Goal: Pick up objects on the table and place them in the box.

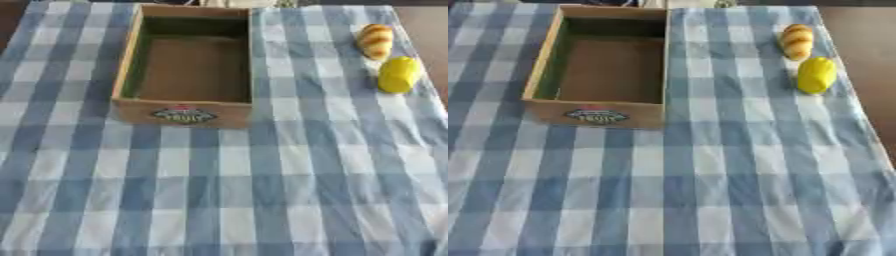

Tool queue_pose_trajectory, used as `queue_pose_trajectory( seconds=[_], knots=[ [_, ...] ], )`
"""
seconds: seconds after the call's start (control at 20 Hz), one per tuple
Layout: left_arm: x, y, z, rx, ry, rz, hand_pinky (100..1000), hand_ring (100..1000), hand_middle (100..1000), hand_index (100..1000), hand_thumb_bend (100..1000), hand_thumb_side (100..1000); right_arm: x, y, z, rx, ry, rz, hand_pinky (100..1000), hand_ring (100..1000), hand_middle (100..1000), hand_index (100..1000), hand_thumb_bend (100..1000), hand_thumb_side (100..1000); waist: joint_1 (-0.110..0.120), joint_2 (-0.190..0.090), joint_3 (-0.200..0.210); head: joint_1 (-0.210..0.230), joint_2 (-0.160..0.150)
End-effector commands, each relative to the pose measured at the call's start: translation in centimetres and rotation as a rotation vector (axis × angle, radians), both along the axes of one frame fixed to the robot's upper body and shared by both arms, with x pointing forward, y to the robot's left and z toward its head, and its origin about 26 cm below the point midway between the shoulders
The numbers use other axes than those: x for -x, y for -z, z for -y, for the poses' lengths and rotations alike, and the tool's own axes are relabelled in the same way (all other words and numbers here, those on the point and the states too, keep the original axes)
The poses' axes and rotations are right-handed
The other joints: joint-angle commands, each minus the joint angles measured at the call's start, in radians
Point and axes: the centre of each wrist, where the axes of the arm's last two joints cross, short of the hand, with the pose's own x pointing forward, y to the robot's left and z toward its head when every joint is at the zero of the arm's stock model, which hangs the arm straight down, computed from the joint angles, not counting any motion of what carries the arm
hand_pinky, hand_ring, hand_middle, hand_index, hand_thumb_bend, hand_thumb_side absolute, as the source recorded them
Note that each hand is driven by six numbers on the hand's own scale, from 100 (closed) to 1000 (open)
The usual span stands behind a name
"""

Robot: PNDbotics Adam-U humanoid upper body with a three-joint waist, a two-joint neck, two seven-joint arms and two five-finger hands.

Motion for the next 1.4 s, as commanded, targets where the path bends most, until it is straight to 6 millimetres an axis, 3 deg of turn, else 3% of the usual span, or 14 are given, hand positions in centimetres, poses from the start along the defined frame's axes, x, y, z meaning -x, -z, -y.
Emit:
queue_pose_trajectory(
  seconds=[0.05, 0.3, 0.7, 1.0, 1.4],
  knots=[
    [0.3, -0.9, -0.2, -0.039, 0.004, 0.019, 725, 717, 652, 716, 100, 457, -0.3, -2.7, 1.6, 0.188, 0.114, -0.068, 834, 880, 730, 850, 218, 498, -0.004, -0.023, 0.002, -0.002, 0.009],
    [0.2, -0.9, 0.0, -0.047, 0.021, 0.016, 725, 718, 652, 716, 100, 457, -1.6, -4.2, 2.5, 0.366, 0.178, -0.187, 856, 898, 772, 873, 219, 556, -0.009, -0.023, 0.011, -0.015, 0.013],
    [0.1, -1.0, 0.2, -0.053, 0.039, 0.014, 726, 718, 653, 715, 100, 460, -4.4, -4.9, 1.8, 0.489, 0.16, -0.328, 864, 911, 798, 887, 235, 564, -0.017, -0.026, 0.021, -0.03, 0.008],
    [0.1, -1.1, 0.3, -0.054, 0.045, 0.013, 726, 718, 653, 715, 100, 460, -6.8, -3.9, 1.8, 0.556, 0.143, -0.439, 865, 919, 809, 890, 269, 543, -0.018, -0.027, 0.022, -0.036, 0.006],
    [0.1, -1.0, 0.4, -0.051, 0.051, 0.01, 726, 719, 653, 714, 100, 464, -8.4, -2.2, 2.7, 0.6, 0.139, -0.543, 866, 923, 815, 894, 303, 513, -0.017, -0.025, 0.021, -0.04, 0.004]
  ],
)
